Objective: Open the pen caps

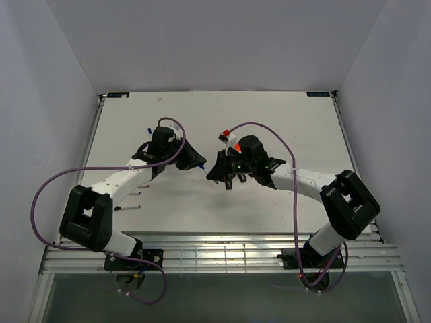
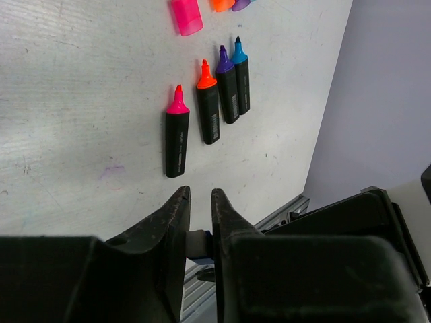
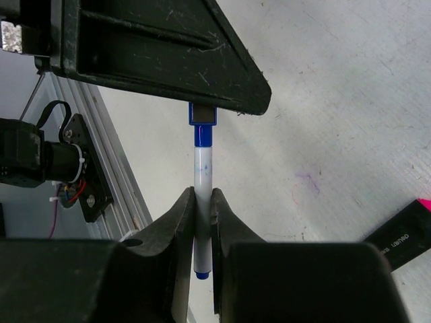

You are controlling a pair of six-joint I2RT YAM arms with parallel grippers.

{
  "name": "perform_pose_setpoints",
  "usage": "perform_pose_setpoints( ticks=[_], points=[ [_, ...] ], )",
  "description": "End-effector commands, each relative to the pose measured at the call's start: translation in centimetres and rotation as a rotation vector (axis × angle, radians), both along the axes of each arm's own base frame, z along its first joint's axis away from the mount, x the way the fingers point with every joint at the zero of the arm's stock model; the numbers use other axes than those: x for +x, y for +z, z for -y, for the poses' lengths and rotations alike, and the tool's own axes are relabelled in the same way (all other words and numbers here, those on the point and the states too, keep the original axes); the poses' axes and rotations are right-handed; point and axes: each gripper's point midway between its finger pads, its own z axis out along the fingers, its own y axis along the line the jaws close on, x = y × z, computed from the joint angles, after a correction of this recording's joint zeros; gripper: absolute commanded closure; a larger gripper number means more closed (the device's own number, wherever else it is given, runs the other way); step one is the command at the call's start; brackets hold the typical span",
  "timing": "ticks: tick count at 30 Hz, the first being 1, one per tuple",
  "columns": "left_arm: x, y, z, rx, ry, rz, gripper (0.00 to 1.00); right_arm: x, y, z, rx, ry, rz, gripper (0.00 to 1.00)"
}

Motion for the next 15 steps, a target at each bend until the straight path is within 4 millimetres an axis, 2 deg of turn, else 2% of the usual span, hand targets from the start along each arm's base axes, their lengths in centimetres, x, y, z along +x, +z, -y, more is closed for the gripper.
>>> perform_pose_setpoints(
  ticks=[1, 6, 15],
  points=[
    [-0.6, 0.9, 0.3, -0.016, -0.004, 0.014, 0.74, 1.8, 1.4, -0.6, 0.04, -0.049, 0.034, 0.92],
    [-0.5, 0.8, 0.6, -0.013, 0.0, 0.005, 0.68, 2.5, 1.0, -0.7, 0.028, -0.077, 0.024, 0.92],
    [-0.6, 0.8, 0.6, -0.012, 0.005, 0.002, 0.71, 2.7, 0.2, -1.0, 0.027, -0.08, 0.003, 0.92]
  ],
)
